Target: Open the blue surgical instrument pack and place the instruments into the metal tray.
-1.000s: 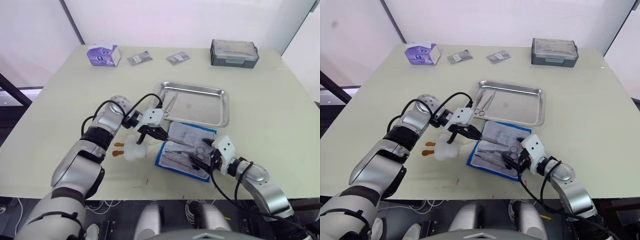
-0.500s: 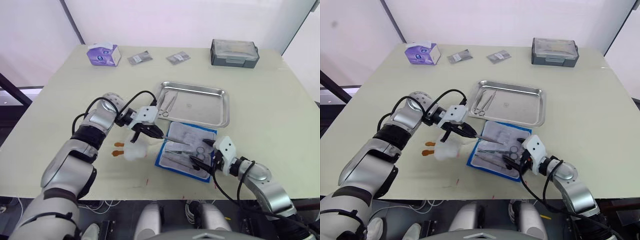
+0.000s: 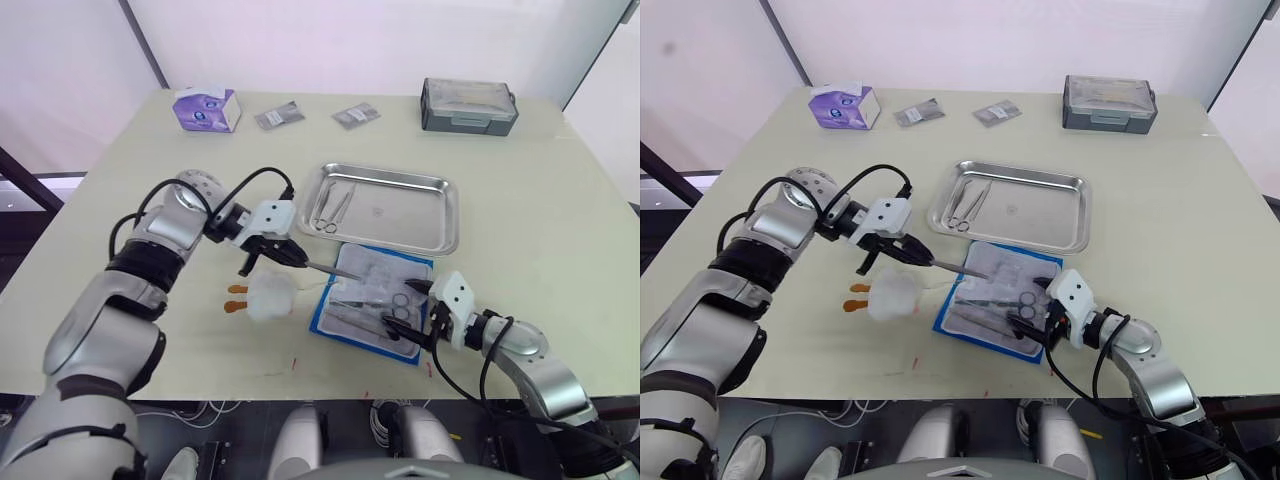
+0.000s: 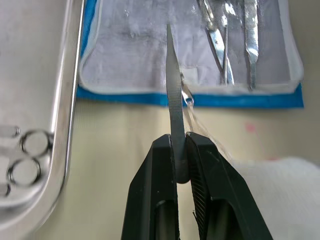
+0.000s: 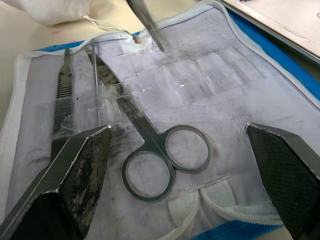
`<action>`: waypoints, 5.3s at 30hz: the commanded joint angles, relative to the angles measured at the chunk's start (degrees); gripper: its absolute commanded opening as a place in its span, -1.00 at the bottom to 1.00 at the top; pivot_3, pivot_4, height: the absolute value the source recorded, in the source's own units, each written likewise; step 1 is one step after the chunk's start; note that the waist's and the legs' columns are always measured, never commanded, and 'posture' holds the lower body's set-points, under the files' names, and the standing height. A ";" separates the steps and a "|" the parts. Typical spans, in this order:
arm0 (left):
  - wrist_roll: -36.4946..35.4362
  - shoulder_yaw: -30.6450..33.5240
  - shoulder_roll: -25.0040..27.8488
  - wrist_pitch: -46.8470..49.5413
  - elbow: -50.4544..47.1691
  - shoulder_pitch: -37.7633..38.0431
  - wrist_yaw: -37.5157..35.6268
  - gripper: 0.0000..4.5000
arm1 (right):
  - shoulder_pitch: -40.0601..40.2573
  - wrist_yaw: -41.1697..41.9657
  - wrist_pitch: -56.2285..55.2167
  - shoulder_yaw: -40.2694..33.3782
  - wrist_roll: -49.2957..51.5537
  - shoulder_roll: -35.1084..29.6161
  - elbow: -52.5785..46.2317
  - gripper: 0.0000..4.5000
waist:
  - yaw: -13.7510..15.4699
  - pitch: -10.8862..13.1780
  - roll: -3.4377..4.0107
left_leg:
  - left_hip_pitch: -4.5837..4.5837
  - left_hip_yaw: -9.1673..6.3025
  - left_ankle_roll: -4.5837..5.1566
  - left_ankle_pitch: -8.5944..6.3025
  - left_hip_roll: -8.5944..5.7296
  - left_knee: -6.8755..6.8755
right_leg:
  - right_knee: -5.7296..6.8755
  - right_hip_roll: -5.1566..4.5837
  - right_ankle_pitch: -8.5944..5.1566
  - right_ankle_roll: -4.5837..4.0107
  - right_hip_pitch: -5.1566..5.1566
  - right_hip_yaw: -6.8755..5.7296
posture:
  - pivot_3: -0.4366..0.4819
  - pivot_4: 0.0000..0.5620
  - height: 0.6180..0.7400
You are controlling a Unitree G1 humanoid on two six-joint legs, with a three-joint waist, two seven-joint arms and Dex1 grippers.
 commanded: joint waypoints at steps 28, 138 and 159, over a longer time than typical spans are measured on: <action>-2.34 24.83 -30.90 41.36 -19.22 1.15 54.47 -0.93 | 1.25 4.02 -6.32 2.00 -2.96 -2.49 9.48 1.00 | 0.15 0.05 0.00 | -0.01 0.00 -0.01 0.00 -0.03 0.03 | 0.02 -0.02 0.01 0.02 0.01 0.11 | -0.05 -0.47 0.96; -25.55 -8.86 -6.63 -17.74 -0.26 11.58 -2.20 0.98 | 12.24 8.59 -0.47 -18.54 16.39 -15.66 -22.47 1.00 | 0.18 0.94 0.35 | -0.08 -0.02 0.00 -0.01 -0.05 0.04 | 0.00 0.15 0.00 0.03 -0.06 0.45 | -0.05 -0.47 0.96; -24.32 -21.18 -10.84 -22.99 13.78 7.40 -2.20 0.98 | 7.23 4.58 2.70 -12.67 15.00 -15.53 -25.22 1.00 | 0.03 0.95 0.34 | -0.06 -0.03 0.01 -0.01 -0.06 0.06 | 0.00 0.18 0.00 0.03 -0.05 0.48 | -0.05 -0.47 0.96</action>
